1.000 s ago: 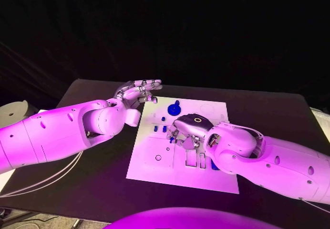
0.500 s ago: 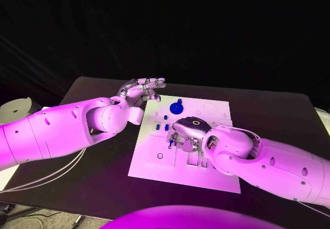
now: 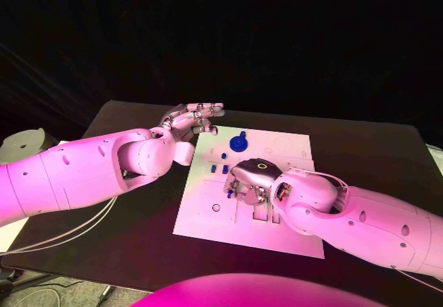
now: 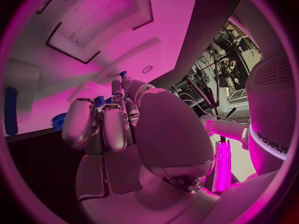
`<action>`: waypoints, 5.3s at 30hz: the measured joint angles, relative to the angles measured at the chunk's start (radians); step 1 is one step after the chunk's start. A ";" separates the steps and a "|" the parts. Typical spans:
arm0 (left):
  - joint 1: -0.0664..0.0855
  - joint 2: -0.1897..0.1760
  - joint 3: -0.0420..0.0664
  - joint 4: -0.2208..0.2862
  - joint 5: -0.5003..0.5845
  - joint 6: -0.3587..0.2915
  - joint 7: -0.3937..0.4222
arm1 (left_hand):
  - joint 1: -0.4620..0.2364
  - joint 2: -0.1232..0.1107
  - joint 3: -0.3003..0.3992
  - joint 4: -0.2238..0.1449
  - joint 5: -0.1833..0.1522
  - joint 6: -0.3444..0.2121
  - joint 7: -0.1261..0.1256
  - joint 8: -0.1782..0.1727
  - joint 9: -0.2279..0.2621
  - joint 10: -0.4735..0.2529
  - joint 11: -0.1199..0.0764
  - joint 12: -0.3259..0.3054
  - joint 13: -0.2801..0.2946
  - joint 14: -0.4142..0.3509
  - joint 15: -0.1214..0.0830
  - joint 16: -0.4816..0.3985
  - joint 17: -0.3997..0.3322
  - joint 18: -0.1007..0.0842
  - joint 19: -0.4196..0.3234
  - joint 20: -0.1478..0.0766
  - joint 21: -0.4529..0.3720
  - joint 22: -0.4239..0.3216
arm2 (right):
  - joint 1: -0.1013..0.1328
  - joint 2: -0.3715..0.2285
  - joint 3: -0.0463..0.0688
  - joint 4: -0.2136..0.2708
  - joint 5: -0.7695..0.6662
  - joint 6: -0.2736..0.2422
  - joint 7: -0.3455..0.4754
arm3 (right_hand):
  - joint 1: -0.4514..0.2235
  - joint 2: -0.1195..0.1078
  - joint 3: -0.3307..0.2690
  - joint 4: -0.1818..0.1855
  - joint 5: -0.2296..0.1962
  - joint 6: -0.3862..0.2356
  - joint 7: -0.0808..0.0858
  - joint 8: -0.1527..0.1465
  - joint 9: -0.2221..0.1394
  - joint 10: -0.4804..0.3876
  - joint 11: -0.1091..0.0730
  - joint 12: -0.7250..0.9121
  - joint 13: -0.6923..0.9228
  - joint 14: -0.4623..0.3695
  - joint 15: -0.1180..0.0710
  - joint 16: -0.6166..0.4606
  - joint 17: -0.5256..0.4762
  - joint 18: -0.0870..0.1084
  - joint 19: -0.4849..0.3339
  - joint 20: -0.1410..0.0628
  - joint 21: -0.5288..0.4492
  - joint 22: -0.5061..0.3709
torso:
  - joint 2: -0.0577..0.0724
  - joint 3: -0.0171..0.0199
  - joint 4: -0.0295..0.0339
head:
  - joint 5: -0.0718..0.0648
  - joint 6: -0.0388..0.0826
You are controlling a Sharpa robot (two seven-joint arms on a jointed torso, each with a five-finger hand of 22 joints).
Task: Assemble the parts on the task board
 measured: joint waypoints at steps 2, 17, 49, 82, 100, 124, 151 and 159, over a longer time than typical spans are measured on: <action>0.000 0.000 0.000 0.000 0.000 0.000 0.000 | 0.000 0.000 0.000 0.000 0.000 0.000 0.000 0.000 0.000 0.000 0.000 0.000 0.000 -0.001 0.001 0.000 0.000 0.000 0.000 0.000 0.000 0.000 | -0.001 0.002 0.000 -0.003 0.000 0.003 0.000 | 0.000 0.000 0.000 0.000 0.000 0.000 0.000 0.000 0.000 0.000 0.000 0.000 0.000 0.000 0.000 0.000 0.000 0.000 0.000 0.000 0.000 0.000 | 0.000 0.0000 0.0000 | 0.001 -0.001; 0.000 0.000 0.000 0.000 0.000 0.001 -0.002 | 0.000 0.000 0.000 0.000 0.000 0.000 0.000 0.000 0.000 0.000 0.000 0.000 0.000 -0.001 0.001 0.000 0.000 0.000 0.000 0.000 -0.004 0.000 | -0.002 0.013 -0.002 -0.012 0.000 0.024 -0.003 | -0.045 -0.019 -0.001 -0.003 0.003 -0.039 0.015 0.002 -0.002 -0.014 -0.005 0.001 -0.001 0.000 0.019 0.000 -0.008 0.000 -0.011 0.011 -0.006 -0.014 | 0.000 -0.0002 -0.0009 | 0.004 -0.005; 0.000 -0.008 0.000 0.001 0.000 0.003 -0.008 | 0.004 0.004 0.000 0.000 0.000 -0.003 -0.004 0.000 0.000 -0.003 0.004 0.007 0.000 -0.001 0.001 0.004 -0.002 0.000 0.000 0.000 -0.004 -0.001 | 0.061 -0.209 0.017 0.099 0.057 -0.080 -0.049 | -0.104 -0.051 -0.151 -0.007 0.008 -0.177 0.044 -0.001 -0.032 -0.226 0.036 0.052 -0.002 0.000 0.050 -0.072 -0.118 0.016 -0.066 0.052 -0.109 -0.155 | -0.001 -0.0001 -0.0034 | -0.023 0.012; 0.000 -0.005 -0.001 0.001 0.000 0.008 -0.010 | 0.004 0.004 -0.003 -0.003 0.000 -0.003 -0.004 0.000 0.000 -0.003 0.003 0.007 0.000 -0.002 0.002 0.004 -0.002 0.000 0.000 0.000 -0.004 -0.001 | 0.081 -0.258 0.014 0.058 0.047 0.027 -0.081 | -0.065 -0.029 -0.205 0.021 0.008 -0.120 -0.005 0.005 -0.028 -0.184 0.006 0.082 -0.001 0.000 0.032 -0.072 -0.141 0.016 -0.041 0.034 -0.104 -0.132 | -0.001 -0.0003 -0.0041 | -0.035 0.019; 0.000 -0.005 -0.001 0.000 0.000 0.010 -0.011 | 0.004 0.004 -0.003 -0.003 0.000 -0.003 -0.004 0.000 0.000 -0.003 0.003 0.007 0.000 -0.002 0.002 0.004 -0.002 0.000 0.000 0.000 -0.004 -0.001 | 0.077 -0.236 0.013 0.042 0.042 0.043 -0.067 | -0.051 -0.014 -0.168 0.022 0.008 -0.089 -0.003 0.009 -0.026 -0.152 0.009 0.086 -0.003 0.000 0.032 -0.072 -0.142 0.016 -0.034 0.034 -0.101 -0.128 | -0.001 0.0002 -0.0040 | -0.033 0.016; 0.000 -0.006 -0.001 0.000 0.000 0.015 -0.015 | 0.004 0.004 -0.003 -0.003 0.000 -0.003 -0.004 0.000 0.000 -0.003 0.003 0.007 0.000 -0.002 0.002 0.004 -0.004 0.000 0.000 0.000 -0.004 -0.002 | 0.076 -0.223 0.013 0.031 0.041 0.028 -0.064 | -0.038 -0.001 -0.101 0.011 0.003 -0.011 -0.007 0.030 -0.016 -0.052 -0.012 0.094 -0.003 0.000 0.017 -0.033 -0.103 0.016 -0.010 0.018 -0.059 -0.077 | -0.001 -0.0002 -0.0040 | -0.035 0.011; 0.000 -0.006 -0.002 -0.005 0.000 0.020 -0.020 | 0.008 0.008 -0.005 -0.005 0.000 -0.003 -0.004 0.000 0.000 -0.003 0.003 0.007 0.000 -0.002 0.002 0.004 -0.004 0.000 0.000 0.000 -0.004 -0.002 | 0.094 -0.238 0.026 0.167 0.119 -0.072 -0.058 | -0.044 0.008 -0.063 -0.017 -0.002 0.003 -0.007 0.039 -0.015 -0.017 -0.022 0.077 0.001 -0.002 0.005 -0.023 -0.090 0.016 0.000 0.007 -0.046 -0.060 | -0.002 -0.0010 -0.0034 | -0.026 0.016; 0.000 -0.003 -0.002 -0.006 0.000 0.021 -0.021 | 0.008 0.008 -0.005 -0.005 0.000 -0.003 -0.004 0.000 0.000 -0.003 0.003 0.007 0.000 -0.002 0.002 0.004 -0.004 0.000 0.000 0.000 -0.004 -0.002 | 0.069 -0.132 0.021 0.189 0.128 -0.073 -0.043 | -0.044 0.008 -0.059 -0.021 -0.002 0.002 -0.009 0.035 -0.015 -0.016 -0.023 0.072 0.000 -0.002 0.005 -0.023 -0.091 0.016 0.000 0.007 -0.046 -0.063 | -0.002 -0.0010 -0.0035 | -0.012 0.010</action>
